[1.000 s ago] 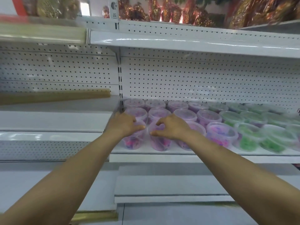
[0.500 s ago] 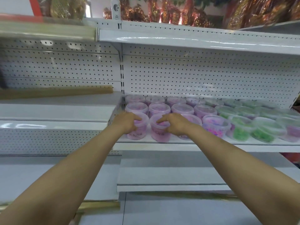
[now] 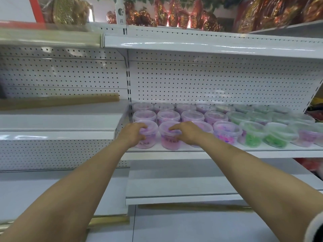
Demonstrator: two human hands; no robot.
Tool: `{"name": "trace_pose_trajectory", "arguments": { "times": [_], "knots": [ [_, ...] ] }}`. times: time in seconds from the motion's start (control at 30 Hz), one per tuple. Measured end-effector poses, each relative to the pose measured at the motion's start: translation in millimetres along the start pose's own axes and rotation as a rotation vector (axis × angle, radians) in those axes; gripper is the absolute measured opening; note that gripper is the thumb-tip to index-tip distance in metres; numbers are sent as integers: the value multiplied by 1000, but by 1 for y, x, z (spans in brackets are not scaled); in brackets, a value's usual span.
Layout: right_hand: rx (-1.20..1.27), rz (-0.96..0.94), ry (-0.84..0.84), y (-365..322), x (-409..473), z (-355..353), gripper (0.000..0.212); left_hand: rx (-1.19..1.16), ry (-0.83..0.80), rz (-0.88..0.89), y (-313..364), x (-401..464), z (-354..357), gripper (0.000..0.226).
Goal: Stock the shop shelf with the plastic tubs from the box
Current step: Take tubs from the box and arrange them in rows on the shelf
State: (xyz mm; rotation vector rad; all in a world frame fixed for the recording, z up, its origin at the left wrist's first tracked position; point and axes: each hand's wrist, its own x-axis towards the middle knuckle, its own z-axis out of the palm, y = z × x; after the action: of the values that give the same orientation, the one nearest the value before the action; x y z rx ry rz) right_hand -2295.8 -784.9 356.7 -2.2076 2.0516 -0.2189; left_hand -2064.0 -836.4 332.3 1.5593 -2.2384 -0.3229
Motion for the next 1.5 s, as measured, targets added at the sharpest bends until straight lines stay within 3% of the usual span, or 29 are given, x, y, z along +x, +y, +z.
{"name": "trace_pose_trajectory", "arguments": {
  "times": [0.17, 0.43, 0.73, 0.83, 0.93, 0.97, 1.07, 1.23, 1.5],
  "knots": [
    [6, 8, 31, -1, 3, 5, 53, -36, 1, -16, 0, 1, 2, 53],
    [-26, -8, 88, 2, 10, 9, 44, -5, -9, -36, 4, 18, 0, 44],
    [-61, -103, 67, 14, 22, 0, 44, 426, -319, -86, 54, 60, -28, 56],
    [-3, -131, 90, 41, 35, -19, 44, 381, -179, -19, 87, 86, -27, 39],
    [41, -41, 148, 93, 57, -38, 40, 232, -91, 85, 124, 112, -5, 28],
    [37, -9, 132, 112, 65, -43, 41, 207, -93, 117, 134, 123, 8, 26],
    [3, 56, 88, 168, 84, -56, 40, 166, -134, 123, 159, 161, 50, 50],
    [-67, 172, 19, 236, 123, -63, 50, 211, -191, 46, 195, 212, 93, 34],
    [-50, -9, -51, 271, 173, -48, 50, 297, -71, 61, 217, 244, 118, 26]
  ]
}}
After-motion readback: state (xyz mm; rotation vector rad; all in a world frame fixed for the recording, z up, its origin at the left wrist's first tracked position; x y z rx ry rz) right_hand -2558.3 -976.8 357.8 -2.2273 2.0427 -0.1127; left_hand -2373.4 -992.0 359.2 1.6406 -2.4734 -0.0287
